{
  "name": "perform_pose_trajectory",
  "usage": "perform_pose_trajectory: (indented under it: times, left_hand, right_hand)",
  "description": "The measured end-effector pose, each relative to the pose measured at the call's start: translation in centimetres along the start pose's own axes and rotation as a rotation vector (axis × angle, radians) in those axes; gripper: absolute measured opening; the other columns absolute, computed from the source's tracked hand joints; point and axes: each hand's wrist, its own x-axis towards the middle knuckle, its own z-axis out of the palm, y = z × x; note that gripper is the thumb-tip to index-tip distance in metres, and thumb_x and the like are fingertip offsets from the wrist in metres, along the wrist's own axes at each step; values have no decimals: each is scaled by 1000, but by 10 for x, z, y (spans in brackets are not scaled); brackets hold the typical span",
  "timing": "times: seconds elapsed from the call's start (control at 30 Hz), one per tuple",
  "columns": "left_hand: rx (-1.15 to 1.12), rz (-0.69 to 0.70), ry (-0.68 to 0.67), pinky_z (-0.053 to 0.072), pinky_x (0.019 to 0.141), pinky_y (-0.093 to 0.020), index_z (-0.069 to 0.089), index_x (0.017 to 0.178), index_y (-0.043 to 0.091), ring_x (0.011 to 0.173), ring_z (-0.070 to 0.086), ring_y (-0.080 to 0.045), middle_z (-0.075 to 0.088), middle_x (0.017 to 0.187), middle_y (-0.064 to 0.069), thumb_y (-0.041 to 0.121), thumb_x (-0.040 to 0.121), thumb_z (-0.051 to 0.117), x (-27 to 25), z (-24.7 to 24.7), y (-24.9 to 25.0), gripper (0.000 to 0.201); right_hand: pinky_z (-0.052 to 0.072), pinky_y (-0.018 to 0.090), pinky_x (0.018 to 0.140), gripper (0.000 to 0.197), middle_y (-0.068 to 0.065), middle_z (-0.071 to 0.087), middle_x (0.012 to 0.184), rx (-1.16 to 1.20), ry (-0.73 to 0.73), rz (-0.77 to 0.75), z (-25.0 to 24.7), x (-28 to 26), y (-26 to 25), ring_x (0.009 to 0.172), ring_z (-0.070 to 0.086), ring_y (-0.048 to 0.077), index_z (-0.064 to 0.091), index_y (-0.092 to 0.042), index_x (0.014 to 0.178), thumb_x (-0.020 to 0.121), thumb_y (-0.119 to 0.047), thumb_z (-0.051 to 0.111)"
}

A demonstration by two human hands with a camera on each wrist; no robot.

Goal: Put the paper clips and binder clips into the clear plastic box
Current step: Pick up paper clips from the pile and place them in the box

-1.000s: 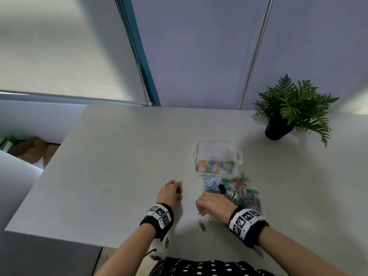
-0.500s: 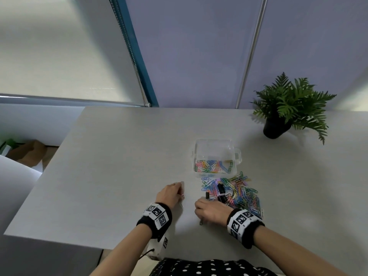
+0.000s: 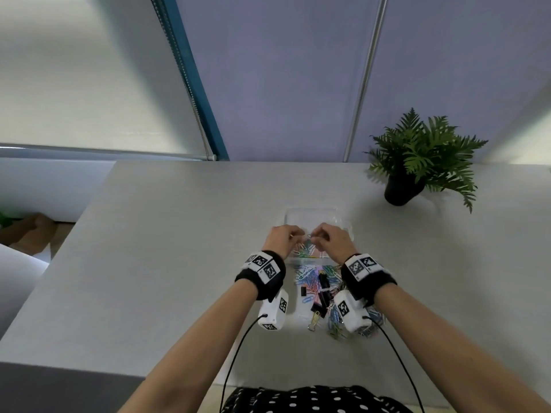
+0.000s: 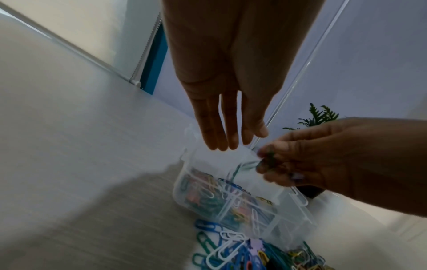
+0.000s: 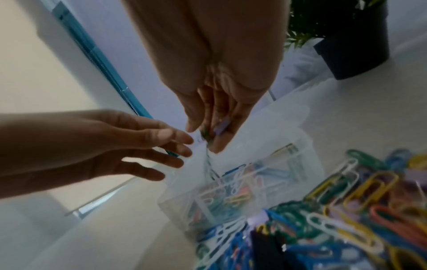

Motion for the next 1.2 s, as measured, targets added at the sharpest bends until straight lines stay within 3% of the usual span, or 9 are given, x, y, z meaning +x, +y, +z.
perform_pose_trajectory:
  times: [0.1,0.2,0.27,0.37,0.53,0.67,0.83,1.03,1.2]
  left_hand:
    - [99,72,27,47,94,-31,65,111,10,100,63,-23,69,110,-10,2,90,48,-20,-8,-13,28]
    - [169,20,-35,45,79,-22,66,103,12,86,64,-21,71,97,-8,1,87,45,-58,-15,-50,28]
    - [240,-41,-112,42,80,-21,62,108,15,95,63,-23,67,105,-7,6,86,49,-88,-11,-73,27]
    - [360,-109,-254,46,90,-32,40,134,18,108,55,-30,47,123,-10,9,81,57,-125,13,-91,56]
    - [125,-163,-196,44,96,-33,35,137,14,104,51,-28,39,119,-9,5,64,76,-109,27,-90,84]
    - [21,-110,-174,35,103,-29,33,139,18,111,45,-21,38,128,-8,4,73,71,-75,35,-63,77]
    - [282,-35,-181,47,92,-40,42,131,24,112,44,-22,41,121,-8,21,78,68,-53,48,-42,59]
    - [390,26,-137,48,78,-36,53,95,8,98,52,-27,49,107,-11,10,86,51,-53,53,-44,9]
    - [408,45,-145,43,73,-33,53,91,8,90,57,-28,55,99,-11,14,92,43,-56,43,-49,12]
  right_hand:
    - [45,28,87,18,18,65,103,-212,-54,-34,-1,-1,2,96,61,29,61,2,104,87,0,53]
    - [48,26,85,20,16,65,103,-359,-56,-209,-4,-22,3,92,62,27,61,1,104,90,3,46]
    - [49,22,81,19,11,64,102,-467,-105,-271,-1,-38,14,91,62,23,61,-3,101,90,2,46]
    - [46,33,95,24,7,56,120,-679,-220,-279,9,-54,37,109,52,20,54,-11,114,91,-14,50]
    - [38,44,103,58,11,42,133,-865,-280,-206,33,-64,54,124,38,29,41,-10,129,81,-33,63]
    - [55,38,76,45,7,60,105,-937,-219,-318,47,-74,54,99,57,27,59,-15,97,59,-29,80]
    - [55,34,68,26,2,61,85,-915,-169,-351,46,-73,52,86,60,22,62,-14,76,66,-34,76]
    - [38,36,99,43,7,49,123,-820,-186,-268,52,-53,36,117,44,25,44,-8,119,82,-22,61]
    - [35,32,93,31,5,51,119,-829,-191,-252,60,-46,41,112,45,24,48,-11,112,82,-12,58]
